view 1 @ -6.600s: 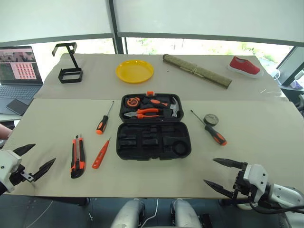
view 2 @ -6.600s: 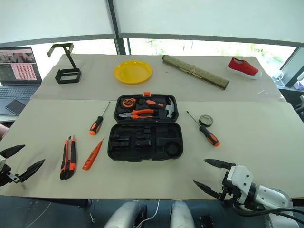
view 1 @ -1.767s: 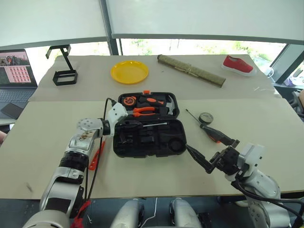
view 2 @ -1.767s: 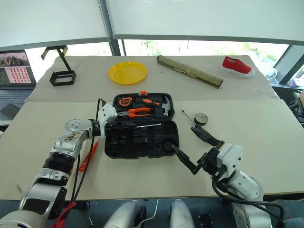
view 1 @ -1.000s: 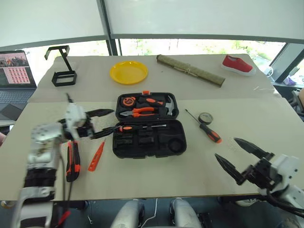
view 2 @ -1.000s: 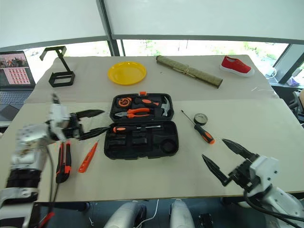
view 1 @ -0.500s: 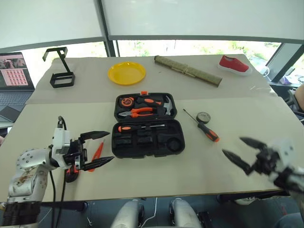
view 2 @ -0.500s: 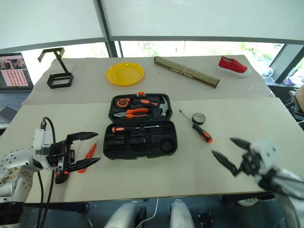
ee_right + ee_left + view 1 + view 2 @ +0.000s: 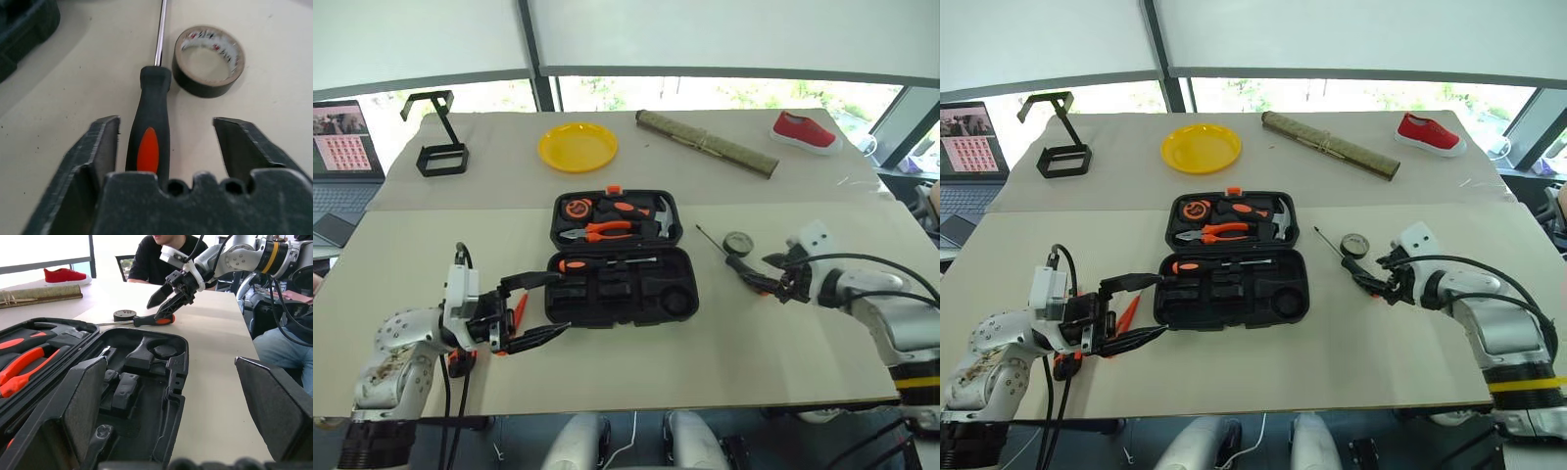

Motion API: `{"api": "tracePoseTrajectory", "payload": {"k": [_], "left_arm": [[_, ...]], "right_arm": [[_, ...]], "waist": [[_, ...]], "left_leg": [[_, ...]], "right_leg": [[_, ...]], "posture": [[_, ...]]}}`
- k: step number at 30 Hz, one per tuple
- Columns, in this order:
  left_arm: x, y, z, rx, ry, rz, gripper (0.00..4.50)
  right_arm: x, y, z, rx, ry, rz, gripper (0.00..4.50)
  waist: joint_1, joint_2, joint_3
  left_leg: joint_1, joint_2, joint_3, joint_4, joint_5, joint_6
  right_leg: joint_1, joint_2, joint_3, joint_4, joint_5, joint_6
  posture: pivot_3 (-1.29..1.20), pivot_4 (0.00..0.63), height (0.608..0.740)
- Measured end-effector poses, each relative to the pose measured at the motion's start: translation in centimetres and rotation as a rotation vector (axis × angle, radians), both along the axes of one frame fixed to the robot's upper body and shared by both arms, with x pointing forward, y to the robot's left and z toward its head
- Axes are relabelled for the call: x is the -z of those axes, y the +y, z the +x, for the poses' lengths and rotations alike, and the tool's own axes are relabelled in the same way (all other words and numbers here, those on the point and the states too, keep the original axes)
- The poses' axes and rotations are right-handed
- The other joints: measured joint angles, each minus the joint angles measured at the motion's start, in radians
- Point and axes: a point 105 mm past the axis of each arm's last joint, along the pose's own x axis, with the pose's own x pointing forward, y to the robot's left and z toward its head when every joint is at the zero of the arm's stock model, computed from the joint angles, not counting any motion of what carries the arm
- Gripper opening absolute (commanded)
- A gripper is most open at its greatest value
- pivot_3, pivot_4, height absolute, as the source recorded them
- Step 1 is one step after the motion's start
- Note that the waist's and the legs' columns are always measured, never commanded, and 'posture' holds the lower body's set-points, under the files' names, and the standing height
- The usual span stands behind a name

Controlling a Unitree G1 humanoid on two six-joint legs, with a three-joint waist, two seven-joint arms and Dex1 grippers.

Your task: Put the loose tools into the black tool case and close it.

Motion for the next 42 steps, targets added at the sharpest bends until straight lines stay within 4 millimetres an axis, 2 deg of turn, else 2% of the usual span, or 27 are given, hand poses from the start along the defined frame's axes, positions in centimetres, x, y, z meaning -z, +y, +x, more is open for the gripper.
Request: {"api": "tracePoseTrajectory", "payload": {"k": [4,9,12,17,19,21,22,23,26,28,33,38,42], "left_arm": [[0.2,0.1,0.0,-0.01,0.007,0.0,4.5],[0.2,0.1,0.0,-0.01,0.007,0.001,4.5],[0.1,0.1,0.0,-0.013,0.005,0.001,4.5],[0.4,1.1,-0.4,-0.062,0.023,0.001,4.5],[0.3,1.6,-0.7,-0.083,0.026,-0.002,4.5],[0.3,2.0,-0.8,-0.1,0.026,0.006,4.5],[0.3,2.4,-0.9,-0.125,0.028,0.01,4.5],[0.3,2.5,-0.9,-0.132,0.027,0.01,4.5],[0.7,3.4,-1.3,-0.173,0.041,0.013,4.5],[0.9,3.8,-1.6,-0.191,0.058,0.017,4.5],[1.0,4.4,-1.9,-0.223,0.07,0.03,4.5],[1.2,4.1,-2.5,-0.231,0.07,0.034,4.5],[1.4,4.1,-2.8,-0.242,0.08,0.038,4.5]], "right_arm": [[0.8,0.4,0.0,-0.004,0.044,0.014,1.06],[0.7,0.8,-0.2,-0.039,0.044,0.033,1.03],[-0.1,1.0,-1.0,-0.11,-0.011,0.051,1.03],[-5.0,1.0,-2.5,-0.212,-0.186,0.085,1.03],[-7.2,2.5,-3.0,-0.311,-0.245,0.096,1.03],[-8.4,4.4,-3.2,-0.407,-0.275,0.116,1.03],[-9.2,6.9,-3.0,-0.513,-0.287,0.122,1.03],[-9.3,8.1,-3.0,-0.561,-0.288,0.121,1.03],[-8.2,13.0,-1.6,-0.724,-0.239,0.021,1.03],[-6.8,14.3,-0.6,-0.753,-0.185,-0.053,1.03],[-4.3,15.4,0.7,-0.812,-0.097,-0.209,1.03],[-2.5,16.0,0.6,-0.873,-0.05,-0.293,1.03],[-2.5,16.1,0.6,-0.894,-0.055,-0.314,1.03]], "waist": [[0.001,0.0,0.0],[0.0,0.0,0.0],[0.003,0.0,0.0],[-0.004,0.0,0.0],[-0.012,0.0,0.0],[-0.019,0.0,0.0],[-0.028,0.0,0.0],[-0.029,0.0,0.0],[-0.034,0.0,0.0],[-0.026,0.0,0.001],[-0.003,0.0,0.001],[-0.009,0.0,0.001],[-0.014,0.0,0.001]], "left_leg": [[0.0,0.0,0.0,0.0,0.0,0.0],[0.0,0.0,0.0,0.0,0.0,0.0],[0.0,0.0,0.0,0.0,0.0,0.0],[0.001,0.001,0.0,0.0,-0.001,-0.001],[0.002,0.005,0.001,0.0,-0.003,-0.003],[0.003,0.006,0.001,0.0,-0.003,-0.003],[0.003,0.007,0.002,0.0,-0.003,-0.003],[0.003,0.007,0.002,0.0,-0.003,-0.003],[0.004,0.008,0.002,0.0,-0.002,-0.003],[0.003,0.007,0.002,0.0,-0.002,-0.004],[0.0,0.005,0.002,0.001,-0.003,-0.003],[0.0,0.005,0.002,0.0,-0.005,-0.005],[0.001,0.006,0.002,0.0,-0.005,-0.005]], "right_leg": [[0.0,0.0,0.0,0.0,0.0,0.0],[0.0,0.0,0.0,0.0,0.0,0.0],[0.0,0.0,0.0,0.0,0.0,0.0],[0.0,0.001,0.002,0.0,0.0,0.0],[0.001,0.004,0.002,-0.001,0.001,-0.002],[0.001,0.006,0.001,-0.001,0.002,-0.003],[0.0,0.007,0.002,-0.001,0.003,-0.004],[0.0,0.008,0.002,-0.001,0.003,-0.004],[-0.001,0.009,0.001,-0.001,0.003,-0.006],[-0.002,0.008,0.0,-0.001,0.004,-0.006],[-0.003,0.005,-0.001,-0.004,0.005,-0.004],[-0.004,0.006,-0.001,-0.003,0.005,-0.005],[-0.004,0.007,-0.001,-0.002,0.005,-0.005]], "posture": [[0.0,0.15,0.74],[0.0,0.15,0.74],[0.0,0.15,0.74],[0.0,0.15,0.74],[0.0,0.15,0.74],[0.0,0.15,0.74],[0.0,0.15,0.74],[0.0,0.15,0.74],[0.0,0.15,0.74],[0.0,0.15,0.74],[0.0,0.15,0.74],[0.0,0.15,0.74],[0.0,0.15,0.74]]}}
